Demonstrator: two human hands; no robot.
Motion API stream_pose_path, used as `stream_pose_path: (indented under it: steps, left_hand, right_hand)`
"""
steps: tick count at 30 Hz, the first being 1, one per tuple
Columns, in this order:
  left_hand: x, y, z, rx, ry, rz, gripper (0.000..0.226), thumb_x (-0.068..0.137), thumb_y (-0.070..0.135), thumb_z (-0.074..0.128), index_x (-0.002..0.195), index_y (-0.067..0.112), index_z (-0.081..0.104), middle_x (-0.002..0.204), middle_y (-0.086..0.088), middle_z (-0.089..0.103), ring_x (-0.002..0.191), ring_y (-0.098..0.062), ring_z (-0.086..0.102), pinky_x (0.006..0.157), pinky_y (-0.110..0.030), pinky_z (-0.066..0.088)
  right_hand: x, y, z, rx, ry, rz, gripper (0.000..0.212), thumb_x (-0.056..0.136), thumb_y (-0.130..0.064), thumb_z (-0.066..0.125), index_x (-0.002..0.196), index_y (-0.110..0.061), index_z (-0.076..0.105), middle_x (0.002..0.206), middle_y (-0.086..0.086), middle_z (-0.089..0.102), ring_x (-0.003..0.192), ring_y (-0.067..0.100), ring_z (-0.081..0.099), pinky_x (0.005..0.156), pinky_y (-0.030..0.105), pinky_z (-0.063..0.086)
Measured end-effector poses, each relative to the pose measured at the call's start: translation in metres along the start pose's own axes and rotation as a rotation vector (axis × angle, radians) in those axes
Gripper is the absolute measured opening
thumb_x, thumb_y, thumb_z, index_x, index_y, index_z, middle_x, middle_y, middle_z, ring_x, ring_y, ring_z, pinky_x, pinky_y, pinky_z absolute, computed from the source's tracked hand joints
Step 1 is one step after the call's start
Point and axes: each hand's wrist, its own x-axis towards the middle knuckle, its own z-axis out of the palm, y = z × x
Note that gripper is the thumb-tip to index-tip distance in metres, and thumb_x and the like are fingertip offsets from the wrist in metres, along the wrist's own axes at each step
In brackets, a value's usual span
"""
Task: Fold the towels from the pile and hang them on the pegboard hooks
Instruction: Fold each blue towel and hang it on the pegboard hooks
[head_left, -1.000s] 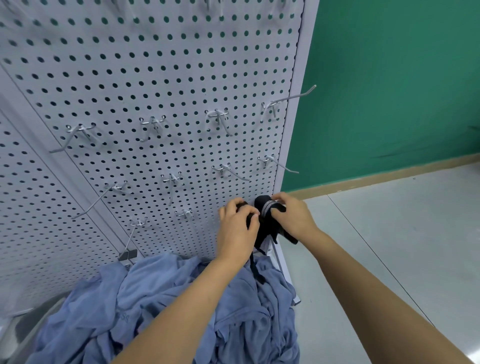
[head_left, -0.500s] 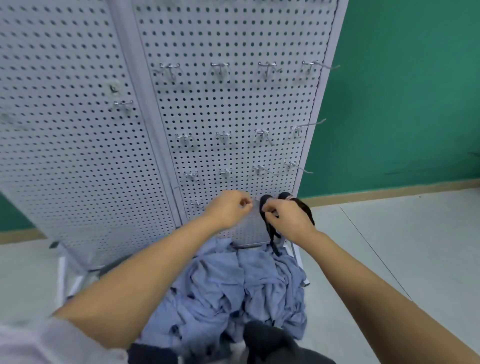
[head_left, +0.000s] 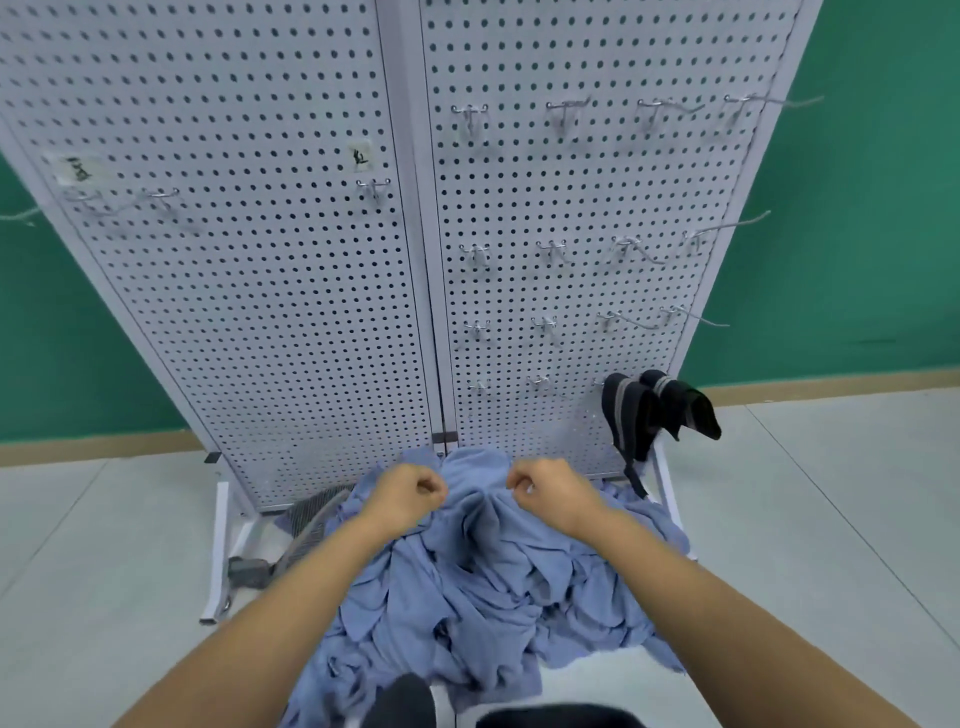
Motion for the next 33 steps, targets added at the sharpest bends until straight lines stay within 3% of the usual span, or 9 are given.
stream_pose_path:
  steps: [8,11,16,19,22,24,26,29,33]
  left_hand:
    - [0.070,-0.040,0.083,0.051,-0.132,-0.064,0.022,0.083,0.020,0.071,0.098,0.019,0.054,0.096,-0.001,0.058,0.092,-0.018,0.056,0.084,-0.029,0.048]
    - [0.079,-0.044,0.086,0.033,-0.022,-0.041,0.017,0.088,0.012,0.062,0.075,0.023,0.062,0.084,-0.002,0.067,0.082,-0.018,0.062,0.081,-0.033,0.051]
    - [0.075,-0.022,0.052,-0.244,0.113,0.052,0.012,0.089,0.002,0.062,0.082,0.010,0.070,0.076,0.005,0.064,0.068,0.002,0.059,0.067,-0.013,0.047]
    - [0.068,0.002,0.019,-0.456,0.168,-0.012,0.021,0.093,0.004,0.056,0.079,0.020,0.060,0.077,0.003,0.062,0.074,-0.012,0.058,0.066,-0.014,0.047]
    - [0.048,0.034,-0.019,-0.574,0.166,0.013,0.021,0.098,0.010,0.047,0.082,0.017,0.059,0.071,0.004,0.059,0.062,-0.005,0.053,0.055,-0.013,0.040]
    - [0.030,0.056,-0.040,-0.585,0.159,0.063,0.023,0.100,0.015,0.044,0.082,0.016,0.059,0.063,0.005,0.054,0.050,-0.003,0.046,0.048,-0.014,0.036]
    - [0.014,0.078,-0.060,-0.548,0.183,0.129,0.023,0.100,0.020,0.044,0.082,0.017,0.058,0.067,0.002,0.055,0.057,-0.009,0.048,0.054,-0.018,0.037]
    - [-0.012,0.110,-0.095,-0.470,0.156,0.195,0.016,0.095,0.028,0.056,0.082,0.020,0.060,0.069,0.002,0.055,0.063,-0.014,0.048,0.055,-0.023,0.037]
    - [-0.047,0.139,-0.134,0.114,0.062,0.215,0.041,0.083,0.037,0.070,0.063,0.013,0.043,0.057,0.001,0.038,0.052,-0.013,0.035,0.049,-0.022,0.025]
  right_hand:
    - [0.071,0.031,0.044,0.037,-0.147,-0.024,0.045,0.095,-0.007,0.048,0.138,-0.018,0.043,0.126,0.008,0.054,0.100,0.025,0.054,0.089,0.036,0.047]
    - [0.082,0.035,0.048,0.089,-0.190,-0.081,0.050,0.093,-0.003,0.048,0.140,-0.020,0.042,0.128,0.007,0.051,0.108,0.025,0.053,0.096,0.039,0.045]
    - [0.085,0.024,0.032,0.166,-0.196,-0.159,0.044,0.087,-0.001,0.054,0.127,-0.020,0.055,0.113,0.011,0.060,0.080,0.020,0.053,0.077,0.037,0.045]
    - [0.080,0.008,0.003,0.215,-0.140,-0.204,0.015,0.087,-0.011,0.066,0.100,-0.014,0.059,0.093,0.005,0.058,0.083,0.022,0.052,0.075,0.029,0.042]
    - [0.069,-0.012,-0.039,0.246,-0.093,-0.233,0.020,0.084,-0.023,0.072,0.086,-0.015,0.055,0.081,-0.006,0.053,0.076,0.012,0.047,0.066,0.021,0.037]
    - [0.058,-0.024,-0.066,0.257,-0.107,-0.263,0.021,0.085,-0.022,0.071,0.082,-0.012,0.053,0.081,0.003,0.054,0.075,0.012,0.047,0.068,0.024,0.038]
    - [0.047,-0.036,-0.092,0.278,-0.088,-0.269,0.016,0.086,-0.017,0.065,0.085,-0.008,0.053,0.081,0.012,0.054,0.074,0.014,0.047,0.071,0.029,0.040]
    - [0.021,-0.059,-0.130,0.360,0.036,-0.288,0.016,0.090,-0.004,0.056,0.082,-0.017,0.053,0.077,-0.001,0.055,0.071,0.010,0.049,0.070,0.023,0.041]
    - [-0.018,-0.093,-0.169,0.647,0.206,-0.298,0.018,0.095,-0.002,0.046,0.086,-0.017,0.051,0.076,-0.005,0.054,0.071,0.006,0.049,0.070,0.020,0.040]
